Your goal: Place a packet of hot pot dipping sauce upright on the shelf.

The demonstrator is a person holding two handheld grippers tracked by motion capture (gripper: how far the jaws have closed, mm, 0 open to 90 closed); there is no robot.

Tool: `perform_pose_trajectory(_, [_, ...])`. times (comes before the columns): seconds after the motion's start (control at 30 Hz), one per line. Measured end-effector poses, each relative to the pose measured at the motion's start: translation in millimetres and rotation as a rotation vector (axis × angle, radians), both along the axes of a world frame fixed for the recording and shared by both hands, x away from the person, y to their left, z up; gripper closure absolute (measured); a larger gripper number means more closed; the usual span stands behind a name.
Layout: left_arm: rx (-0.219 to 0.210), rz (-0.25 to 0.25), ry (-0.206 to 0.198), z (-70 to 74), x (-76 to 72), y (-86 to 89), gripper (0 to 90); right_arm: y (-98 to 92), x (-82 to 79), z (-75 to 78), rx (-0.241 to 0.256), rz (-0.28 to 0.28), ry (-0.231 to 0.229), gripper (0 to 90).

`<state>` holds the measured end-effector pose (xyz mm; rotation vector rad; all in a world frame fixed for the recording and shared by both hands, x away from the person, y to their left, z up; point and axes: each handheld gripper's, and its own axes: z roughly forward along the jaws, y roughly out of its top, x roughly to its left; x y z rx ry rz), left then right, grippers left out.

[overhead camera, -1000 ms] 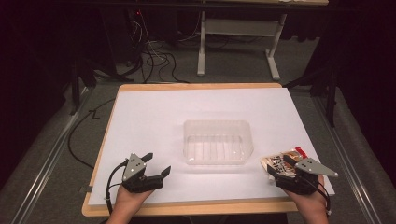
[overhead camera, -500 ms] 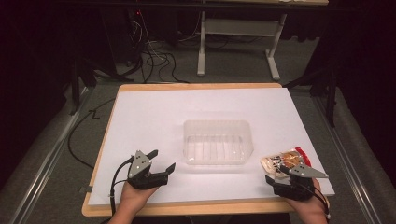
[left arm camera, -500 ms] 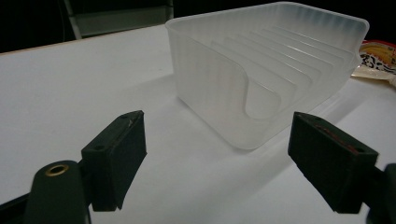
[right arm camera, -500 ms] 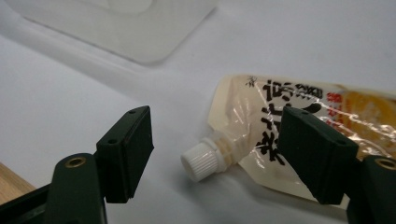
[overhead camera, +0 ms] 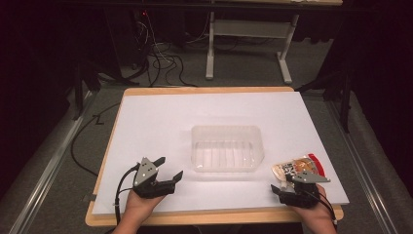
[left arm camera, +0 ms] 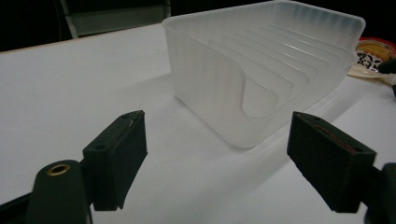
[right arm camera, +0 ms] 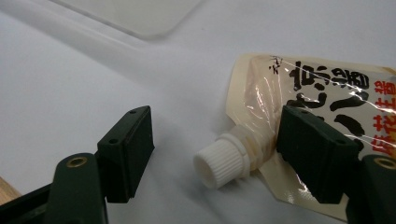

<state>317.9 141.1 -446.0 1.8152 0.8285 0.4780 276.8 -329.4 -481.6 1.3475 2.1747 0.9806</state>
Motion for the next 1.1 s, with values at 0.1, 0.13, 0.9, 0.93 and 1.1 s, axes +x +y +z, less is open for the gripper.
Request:
perform_pose_trajectory(0.1, [0.003, -0.002, 0.003, -0.2, -0.6, 1.2, 20.5, 1.0, 2.2, -0.5, -0.003, -0.001, -0.004, 29.1])
perform_pose_trajectory(0.13, [0.003, -0.002, 0.003, -0.2, -0.6, 1.2, 20.5, 1.0, 2.2, -0.5, -0.003, -0.001, -0.004, 29.1])
perform_pose_trajectory(0.9, [0.032, -0.018, 0.031, -4.5, -3.7, 2.0, 20.6, -0.3, 10.4, -0.8, -0.018, 0.029, -0.021, 44.0])
perform_pose_trajectory(0.93, [0.031, -0.017, 0.029, -4.3, -4.0, 2.6, 20.6, -1.1, 10.5, -0.7, -0.021, 0.030, -0.022, 45.1])
perform_pose_trajectory(1.1, [0.019, -0.006, 0.029, -3.1, -7.0, 8.9, 20.9, -1.7, 10.2, -1.3, -0.030, 0.034, -0.034, 46.7])
